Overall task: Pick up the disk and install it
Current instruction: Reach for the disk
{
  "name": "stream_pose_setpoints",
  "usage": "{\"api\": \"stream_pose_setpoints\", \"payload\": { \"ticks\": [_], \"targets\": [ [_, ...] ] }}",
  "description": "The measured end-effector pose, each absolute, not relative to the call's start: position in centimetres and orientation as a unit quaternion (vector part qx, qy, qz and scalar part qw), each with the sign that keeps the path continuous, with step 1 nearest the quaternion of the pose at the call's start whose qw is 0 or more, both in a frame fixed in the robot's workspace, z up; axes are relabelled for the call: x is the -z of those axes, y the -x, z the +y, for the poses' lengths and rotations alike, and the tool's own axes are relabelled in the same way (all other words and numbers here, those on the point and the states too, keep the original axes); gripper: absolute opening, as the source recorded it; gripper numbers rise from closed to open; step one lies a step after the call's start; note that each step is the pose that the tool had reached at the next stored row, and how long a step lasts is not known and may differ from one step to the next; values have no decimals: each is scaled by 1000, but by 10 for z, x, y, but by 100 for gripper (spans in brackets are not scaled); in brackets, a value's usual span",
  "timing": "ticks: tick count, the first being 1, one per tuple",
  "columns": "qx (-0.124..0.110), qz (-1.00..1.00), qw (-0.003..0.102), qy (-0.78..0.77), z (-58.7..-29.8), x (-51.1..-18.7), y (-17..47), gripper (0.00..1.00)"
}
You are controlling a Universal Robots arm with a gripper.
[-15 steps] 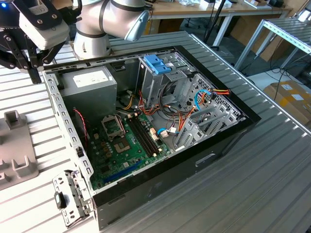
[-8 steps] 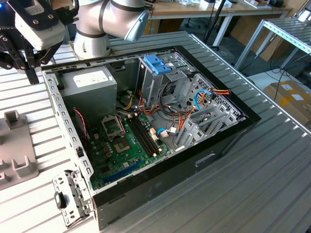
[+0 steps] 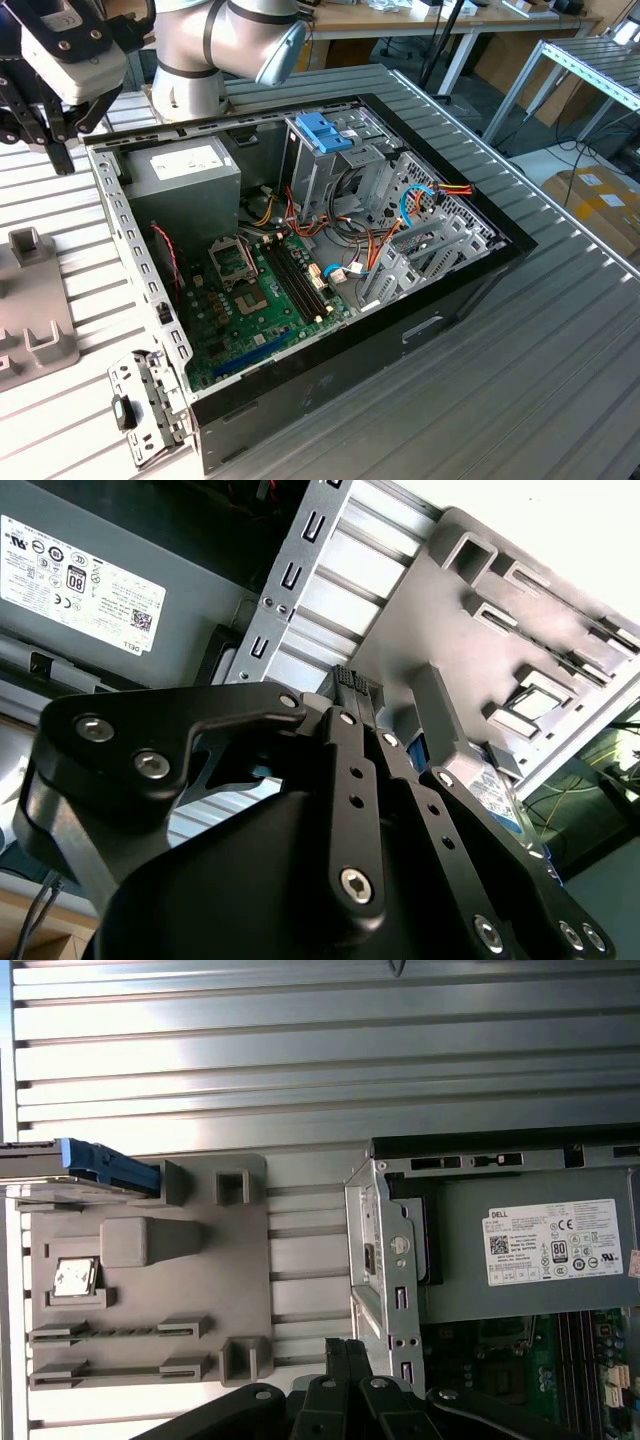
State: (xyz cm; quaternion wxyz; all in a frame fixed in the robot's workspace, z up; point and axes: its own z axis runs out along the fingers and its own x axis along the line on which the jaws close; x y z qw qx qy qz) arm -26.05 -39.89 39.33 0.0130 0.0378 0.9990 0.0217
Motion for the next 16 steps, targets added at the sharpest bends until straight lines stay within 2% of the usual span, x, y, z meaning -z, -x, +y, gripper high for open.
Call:
{"api": "stream_pose_setpoints", "payload": {
  "ticks": [16],
  "targets": [
    [-22,999,13,-38,-399,-393,269,11]
  ]
}}
